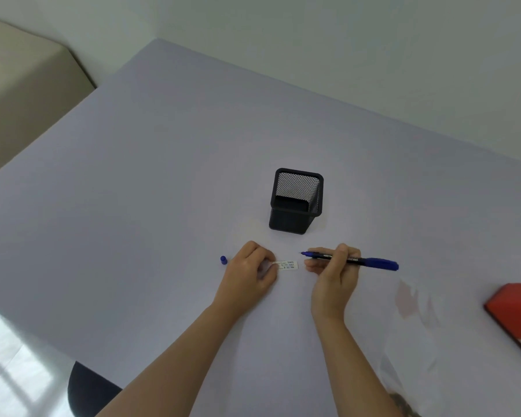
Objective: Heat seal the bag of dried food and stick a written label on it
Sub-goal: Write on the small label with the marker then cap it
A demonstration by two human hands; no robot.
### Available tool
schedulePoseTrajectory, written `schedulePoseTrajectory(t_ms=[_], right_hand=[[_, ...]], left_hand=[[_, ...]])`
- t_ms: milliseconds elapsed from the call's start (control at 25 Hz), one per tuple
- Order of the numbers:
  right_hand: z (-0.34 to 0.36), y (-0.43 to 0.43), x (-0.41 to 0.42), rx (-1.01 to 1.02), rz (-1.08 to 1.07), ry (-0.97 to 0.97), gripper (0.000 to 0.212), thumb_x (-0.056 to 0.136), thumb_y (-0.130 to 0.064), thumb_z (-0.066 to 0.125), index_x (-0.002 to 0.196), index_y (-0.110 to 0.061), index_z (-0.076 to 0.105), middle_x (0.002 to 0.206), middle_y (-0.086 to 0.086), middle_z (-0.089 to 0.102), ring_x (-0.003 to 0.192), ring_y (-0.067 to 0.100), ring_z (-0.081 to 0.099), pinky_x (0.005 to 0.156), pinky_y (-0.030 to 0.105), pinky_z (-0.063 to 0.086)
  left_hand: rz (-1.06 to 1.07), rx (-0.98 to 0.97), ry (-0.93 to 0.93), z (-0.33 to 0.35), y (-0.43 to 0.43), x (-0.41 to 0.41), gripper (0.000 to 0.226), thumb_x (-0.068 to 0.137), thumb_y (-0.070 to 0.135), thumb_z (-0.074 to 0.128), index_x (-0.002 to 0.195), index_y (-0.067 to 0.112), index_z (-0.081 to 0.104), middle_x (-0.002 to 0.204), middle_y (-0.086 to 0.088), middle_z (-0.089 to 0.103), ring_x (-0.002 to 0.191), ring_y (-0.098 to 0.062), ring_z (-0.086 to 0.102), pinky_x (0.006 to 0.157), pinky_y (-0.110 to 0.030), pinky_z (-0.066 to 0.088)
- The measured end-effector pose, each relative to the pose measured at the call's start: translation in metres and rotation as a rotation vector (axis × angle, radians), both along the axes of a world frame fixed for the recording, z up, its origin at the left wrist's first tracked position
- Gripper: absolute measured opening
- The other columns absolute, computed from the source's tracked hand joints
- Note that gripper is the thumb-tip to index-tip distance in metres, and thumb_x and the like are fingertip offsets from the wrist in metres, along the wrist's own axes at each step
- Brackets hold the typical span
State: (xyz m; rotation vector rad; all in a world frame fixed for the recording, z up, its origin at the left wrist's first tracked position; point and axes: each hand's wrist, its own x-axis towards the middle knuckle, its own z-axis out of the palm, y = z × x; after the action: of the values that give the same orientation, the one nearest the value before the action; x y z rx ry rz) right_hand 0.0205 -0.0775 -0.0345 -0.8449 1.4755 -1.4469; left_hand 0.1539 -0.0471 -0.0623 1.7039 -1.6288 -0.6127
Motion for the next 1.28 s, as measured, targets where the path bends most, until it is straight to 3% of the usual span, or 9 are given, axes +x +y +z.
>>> schedulePoseTrajectory(t_ms=[160, 360, 480, 600, 680, 800, 920, 1000, 1280], right_hand=[[0.018, 0.01, -0.011, 0.116, -0.041, -0.059, 0.025, 0.097, -0.027, 0.043, 0.076, -0.018, 0.053, 0.062, -0.008, 0.063, 0.05, 0.004, 0.059, 0.056, 0.019, 0.052], [0.055, 0.024, -0.023, 0.126, -0.034, -0.088, 0.026, 0.095, -0.027, 0.047, 0.073, -0.016, 0.051, 0.051, -0.009, 0.059, 0.05, 0.002, 0.058, 0.056, 0.016, 0.051], [0.076, 0.029, -0.025, 0.112, 0.012, -0.073, 0.028, 0.094, -0.027, 0.051, 0.068, -0.016, 0.052, 0.054, -0.009, 0.056, 0.052, 0.003, 0.057, 0.058, 0.016, 0.051], [0.095, 0.037, -0.024, 0.083, 0.032, -0.108, 0.027, 0.092, -0.024, 0.054, 0.067, -0.016, 0.051, 0.055, -0.007, 0.056, 0.051, 0.003, 0.058, 0.057, 0.014, 0.052], [0.105, 0.042, -0.022, 0.058, 0.04, -0.122, 0.025, 0.091, -0.023, 0.055, 0.068, -0.015, 0.05, 0.057, -0.004, 0.056, 0.051, 0.003, 0.058, 0.057, 0.014, 0.052], [0.117, 0.05, -0.023, 0.038, 0.038, -0.129, 0.024, 0.091, -0.021, 0.055, 0.068, -0.014, 0.051, 0.056, -0.003, 0.056, 0.05, 0.004, 0.058, 0.056, 0.014, 0.052], [0.126, 0.058, -0.023, 0.026, 0.043, -0.122, 0.023, 0.09, -0.021, 0.056, 0.068, -0.015, 0.053, 0.053, -0.006, 0.057, 0.049, 0.004, 0.057, 0.055, 0.013, 0.051], [0.13, 0.064, -0.021, 0.027, 0.038, -0.122, 0.022, 0.09, -0.02, 0.056, 0.068, -0.015, 0.054, 0.049, -0.008, 0.058, 0.048, 0.004, 0.058, 0.054, 0.013, 0.052], [0.137, 0.08, -0.014, 0.023, 0.05, -0.073, 0.021, 0.09, -0.019, 0.056, 0.069, -0.015, 0.054, 0.05, -0.007, 0.059, 0.048, 0.005, 0.058, 0.055, 0.013, 0.052]], left_hand=[[-0.021, 0.026, 0.013, 0.002, -0.001, 0.002, 0.004, 0.083, 0.006, 0.065, 0.084, 0.003, 0.068, 0.083, -0.004, 0.057, 0.064, -0.013, 0.053, 0.063, -0.011, 0.041], [-0.03, -0.01, -0.025, 0.036, 0.01, 0.002, 0.016, 0.087, 0.005, 0.056, 0.098, 0.001, 0.067, 0.094, -0.004, 0.057, 0.069, -0.001, 0.049, 0.068, -0.001, 0.036], [0.126, -0.099, -0.218, 0.047, 0.023, 0.018, 0.023, 0.084, 0.01, 0.061, 0.107, 0.007, 0.064, 0.107, -0.012, 0.056, 0.075, -0.017, 0.056, 0.066, -0.02, 0.049], [0.15, 0.218, -0.348, 0.044, 0.032, 0.038, 0.038, 0.091, 0.018, 0.057, 0.128, 0.014, 0.052, 0.132, -0.016, 0.042, 0.103, -0.031, 0.055, 0.081, -0.037, 0.051], [0.118, 0.378, -0.227, 0.048, 0.035, 0.039, 0.032, 0.095, 0.019, 0.049, 0.125, 0.01, 0.053, 0.124, -0.011, 0.048, 0.109, -0.03, 0.053, 0.084, -0.032, 0.047], [0.235, 0.289, -0.024, 0.066, 0.046, 0.023, 0.021, 0.093, 0.011, 0.052, 0.109, 0.008, 0.065, 0.104, -0.007, 0.062, 0.096, -0.024, 0.06, 0.084, -0.03, 0.048], [0.341, 0.361, 0.668, 0.113, 0.059, -0.005, 0.017, 0.09, 0.008, 0.056, 0.101, 0.016, 0.068, 0.091, -0.002, 0.071, 0.087, -0.015, 0.067, 0.083, -0.026, 0.052], [0.324, 0.376, 0.952, 0.14, 0.067, -0.02, 0.015, 0.091, 0.009, 0.056, 0.096, 0.014, 0.069, 0.084, -0.003, 0.073, 0.078, -0.013, 0.069, 0.076, -0.021, 0.055], [0.244, 0.333, 1.056, 0.174, 0.081, -0.026, 0.015, 0.092, 0.01, 0.055, 0.093, 0.011, 0.07, 0.082, -0.001, 0.071, 0.074, -0.011, 0.066, 0.069, -0.017, 0.053]])
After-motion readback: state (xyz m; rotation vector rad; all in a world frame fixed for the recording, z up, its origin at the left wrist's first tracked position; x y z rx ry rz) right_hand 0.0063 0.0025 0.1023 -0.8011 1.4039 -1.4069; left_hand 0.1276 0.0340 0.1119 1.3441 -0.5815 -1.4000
